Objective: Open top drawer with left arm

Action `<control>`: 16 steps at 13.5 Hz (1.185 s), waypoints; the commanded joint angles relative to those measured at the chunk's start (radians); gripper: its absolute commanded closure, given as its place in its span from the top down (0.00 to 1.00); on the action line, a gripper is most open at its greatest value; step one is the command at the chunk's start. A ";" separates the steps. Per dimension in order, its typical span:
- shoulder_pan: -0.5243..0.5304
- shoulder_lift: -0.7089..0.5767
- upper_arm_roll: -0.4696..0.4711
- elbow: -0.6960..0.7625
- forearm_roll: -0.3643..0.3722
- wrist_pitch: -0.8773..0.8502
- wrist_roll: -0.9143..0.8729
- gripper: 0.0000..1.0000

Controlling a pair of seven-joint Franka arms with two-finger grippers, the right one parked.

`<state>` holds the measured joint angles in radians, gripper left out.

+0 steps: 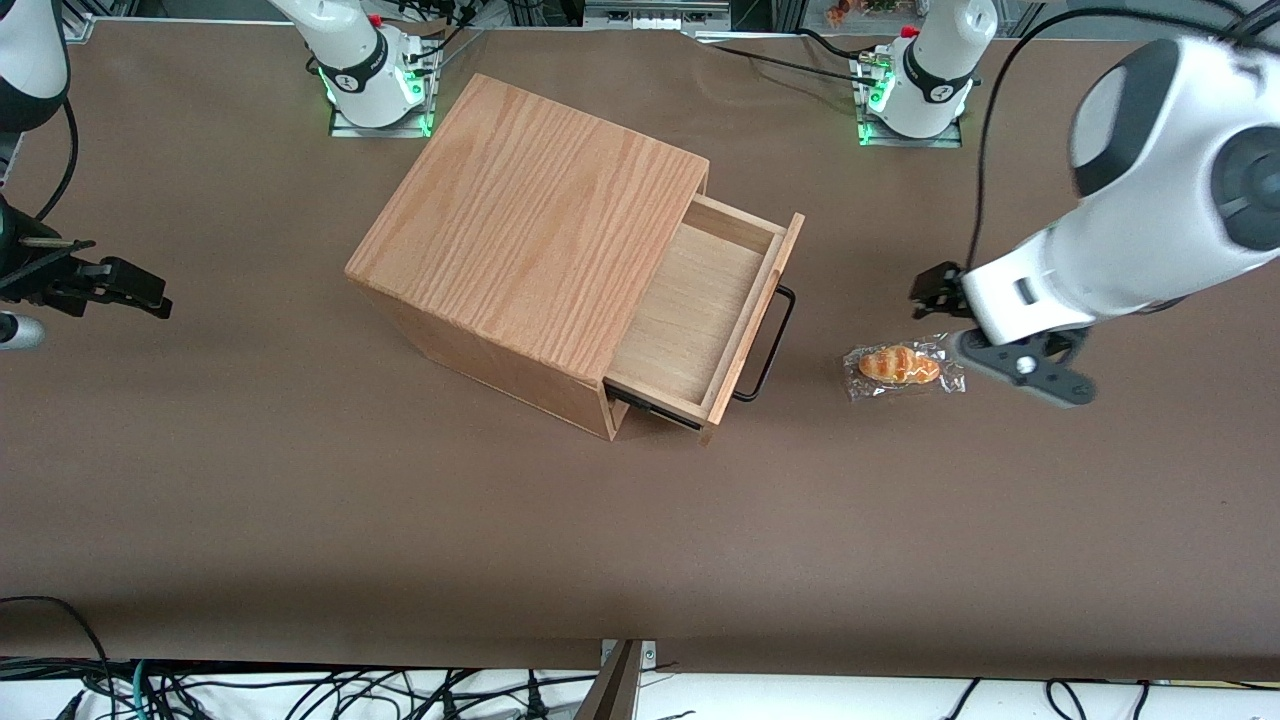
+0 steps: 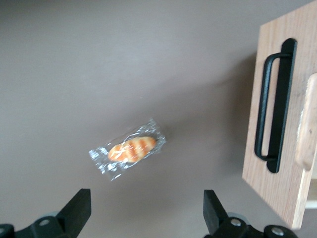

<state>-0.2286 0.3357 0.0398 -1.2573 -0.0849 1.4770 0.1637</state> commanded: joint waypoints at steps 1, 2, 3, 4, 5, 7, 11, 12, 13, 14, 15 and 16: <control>0.050 -0.053 -0.006 -0.013 0.027 -0.055 0.019 1.00; 0.064 -0.060 -0.005 -0.020 0.028 -0.052 0.022 1.00; 0.075 -0.085 -0.005 -0.043 0.031 -0.053 0.013 1.00; 0.086 -0.111 -0.005 -0.088 0.027 -0.037 0.007 1.00; 0.101 -0.147 -0.005 -0.135 0.028 0.009 0.002 1.00; 0.124 -0.277 -0.005 -0.331 0.036 0.162 -0.054 1.00; 0.170 -0.379 -0.037 -0.498 0.106 0.213 -0.231 1.00; 0.179 -0.379 -0.064 -0.495 0.131 0.213 -0.234 1.00; 0.179 -0.376 -0.073 -0.490 0.139 0.212 -0.239 1.00; 0.179 -0.371 -0.081 -0.482 0.137 0.209 -0.239 1.00; 0.183 -0.365 -0.078 -0.479 0.117 0.212 -0.239 1.00; 0.201 -0.357 -0.078 -0.467 0.091 0.207 -0.236 1.00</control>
<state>-0.0608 -0.0172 -0.0255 -1.7203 0.0195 1.6701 -0.0665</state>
